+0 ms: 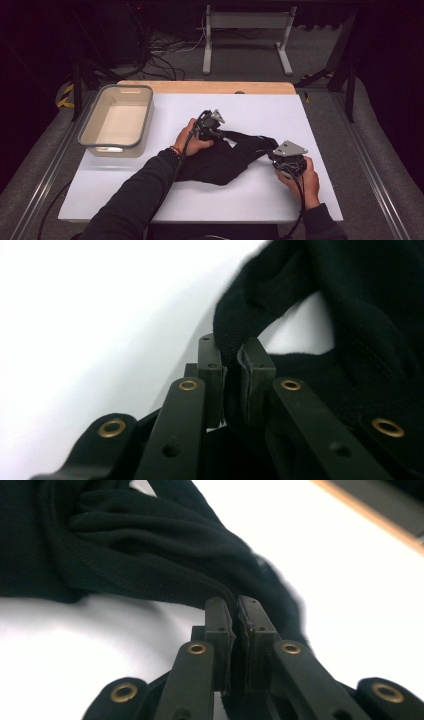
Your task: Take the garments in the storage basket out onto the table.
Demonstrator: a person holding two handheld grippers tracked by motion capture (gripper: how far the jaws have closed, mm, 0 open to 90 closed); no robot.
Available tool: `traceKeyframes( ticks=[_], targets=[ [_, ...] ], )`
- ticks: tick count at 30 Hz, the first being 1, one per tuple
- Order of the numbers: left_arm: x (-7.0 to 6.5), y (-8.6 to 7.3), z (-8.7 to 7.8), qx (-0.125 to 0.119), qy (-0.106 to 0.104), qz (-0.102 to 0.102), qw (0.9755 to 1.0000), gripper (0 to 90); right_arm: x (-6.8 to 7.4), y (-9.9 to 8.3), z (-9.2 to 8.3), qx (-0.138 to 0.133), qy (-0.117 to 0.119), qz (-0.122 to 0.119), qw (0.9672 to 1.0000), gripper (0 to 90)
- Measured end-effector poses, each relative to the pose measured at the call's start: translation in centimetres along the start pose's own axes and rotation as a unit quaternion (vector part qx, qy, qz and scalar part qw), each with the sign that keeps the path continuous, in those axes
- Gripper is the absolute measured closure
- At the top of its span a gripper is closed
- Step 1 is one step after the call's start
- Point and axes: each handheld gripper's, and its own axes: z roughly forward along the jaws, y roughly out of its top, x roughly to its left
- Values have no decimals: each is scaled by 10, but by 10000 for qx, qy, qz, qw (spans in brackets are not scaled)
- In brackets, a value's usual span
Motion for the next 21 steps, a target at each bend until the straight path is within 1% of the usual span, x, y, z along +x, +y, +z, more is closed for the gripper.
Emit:
traceKeyframes(
  ticks=[1, 2, 3, 4, 5, 6, 7, 9, 10, 11, 13, 14, 17, 18, 19, 20, 21],
  targets=[
    [4, 1, -7, -94, 69, -57, 9999, 824, -1, 2, 0, -50, -56, -10, 10000, 842],
    [8, 3, -14, -165, 92, -75, 9998, 823, -2, 6, -1, -160, -153, -66, 9997, 843],
    [8, 3, -14, -165, 92, -75, 9998, 823, -2, 6, -1, -160, -153, -66, 9997, 843],
    [14, 7, -25, -216, 254, -87, 9994, 823, -4, 9, 0, -261, -231, -141, 9993, 844],
    [17, 9, -29, -247, 352, -80, 9990, 824, -7, 16, 2, -296, -259, -185, 9991, 844],
    [22, 15, -40, -303, 504, -65, 9982, 823, -11, 23, 6, -364, -272, -194, 9988, 846],
    [25, 18, -46, -369, 564, -101, 9977, 823, -12, 27, 8, -377, -297, -226, 9986, 846],
    [31, 25, -55, -465, 796, -105, 9957, 823, -15, 37, 14, -392, -360, -345, 9980, 846],
    [31, 25, -55, -465, 796, -105, 9957, 823, -17, 42, 17, -450, -405, -359, 9975, 846],
    [38, 30, -62, -541, 969, -174, 9937, 823, -20, 48, 21, -490, -408, -346, 9974, 846],
    [44, 33, -66, -581, 1094, -262, 9920, 821, -24, 56, 25, -510, -361, -300, 9976, 845],
    [46, 34, -67, -589, 1188, -276, 9908, 821, -26, 61, 28, -528, -375, -283, 9975, 845],
    [52, 36, -68, -631, 1342, -320, 9884, 818, -32, 73, 33, -545, -430, -227, 9973, 843],
    [55, 36, -67, -675, 1351, -363, 9879, 817, -34, 77, 35, -557, -413, -140, 9975, 842],
    [58, 35, -66, -722, 1394, -478, 9864, 811, -37, 79, 37, -578, -398, -102, 9975, 841],
    [61, 34, -65, -708, 1456, -546, 9853, 801, -38, 82, 39, -546, -444, -106, 9975, 838],
    [64, 33, -64, -694, 1540, -607, 9838, 788, -40, 85, 42, -510, -483, -55, 9975, 836]
  ],
)
